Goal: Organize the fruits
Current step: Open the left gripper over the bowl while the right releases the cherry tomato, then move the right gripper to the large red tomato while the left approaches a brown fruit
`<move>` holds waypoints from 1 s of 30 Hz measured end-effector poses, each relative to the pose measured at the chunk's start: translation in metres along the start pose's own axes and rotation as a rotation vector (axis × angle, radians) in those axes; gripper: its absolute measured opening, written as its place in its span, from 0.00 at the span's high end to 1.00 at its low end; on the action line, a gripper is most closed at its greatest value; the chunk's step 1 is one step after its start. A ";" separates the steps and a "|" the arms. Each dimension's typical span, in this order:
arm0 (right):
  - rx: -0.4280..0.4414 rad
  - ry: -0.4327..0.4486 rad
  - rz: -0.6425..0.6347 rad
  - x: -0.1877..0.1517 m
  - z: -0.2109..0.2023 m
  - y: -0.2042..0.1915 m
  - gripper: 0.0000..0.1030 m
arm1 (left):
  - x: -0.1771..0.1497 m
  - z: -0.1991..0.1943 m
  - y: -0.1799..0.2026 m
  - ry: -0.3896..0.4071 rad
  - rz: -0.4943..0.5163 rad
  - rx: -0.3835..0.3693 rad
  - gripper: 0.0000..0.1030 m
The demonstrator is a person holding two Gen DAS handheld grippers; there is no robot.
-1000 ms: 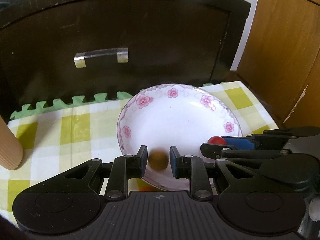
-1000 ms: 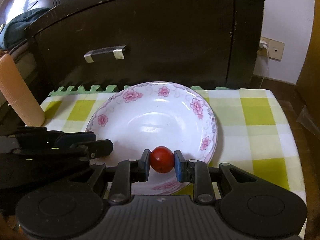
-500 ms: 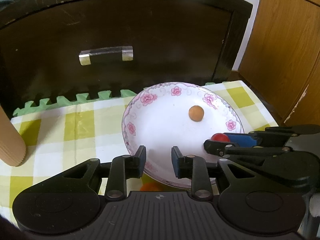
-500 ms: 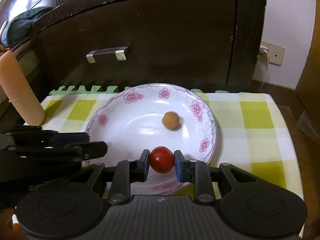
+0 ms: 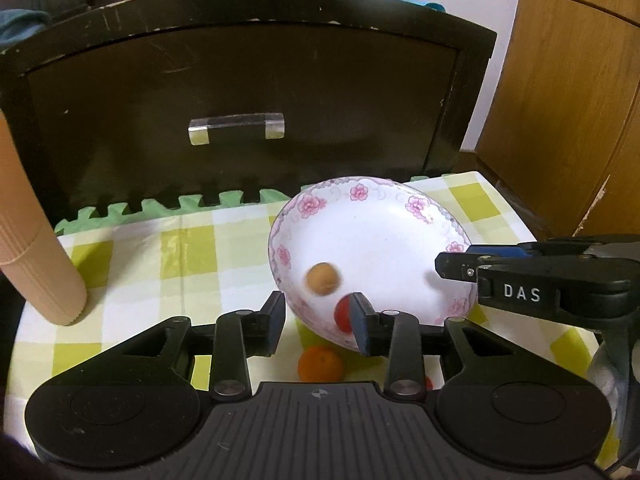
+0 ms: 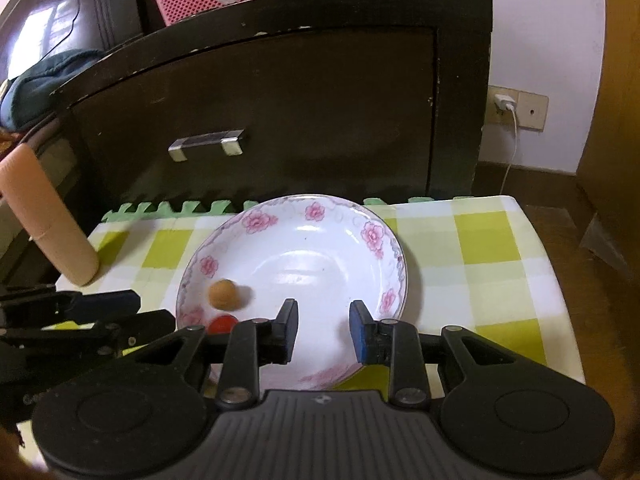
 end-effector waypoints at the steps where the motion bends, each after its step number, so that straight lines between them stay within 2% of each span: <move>1: -0.005 0.000 -0.005 -0.002 -0.002 -0.001 0.74 | -0.001 -0.001 0.000 -0.002 0.002 -0.001 0.58; 13: 0.015 -0.046 -0.051 -0.044 -0.039 -0.032 0.74 | -0.035 -0.051 -0.013 -0.019 -0.020 0.008 0.56; 24: -0.005 -0.074 -0.024 -0.064 -0.059 -0.021 0.74 | -0.056 -0.070 -0.006 -0.029 -0.033 -0.016 0.55; 30: 0.021 -0.097 -0.028 -0.084 -0.075 -0.031 0.74 | -0.077 -0.092 -0.007 -0.040 -0.046 -0.005 0.55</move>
Point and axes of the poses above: each gripper's, at about its wrist camera, not at the fingertips, and z roughly the way its jaws point, y to its right, x to its top, the point moved 4 cm from there along z, roughly the way its jaws point, and after that the axes turned 15 degrees about z, right-handed, at the moved point
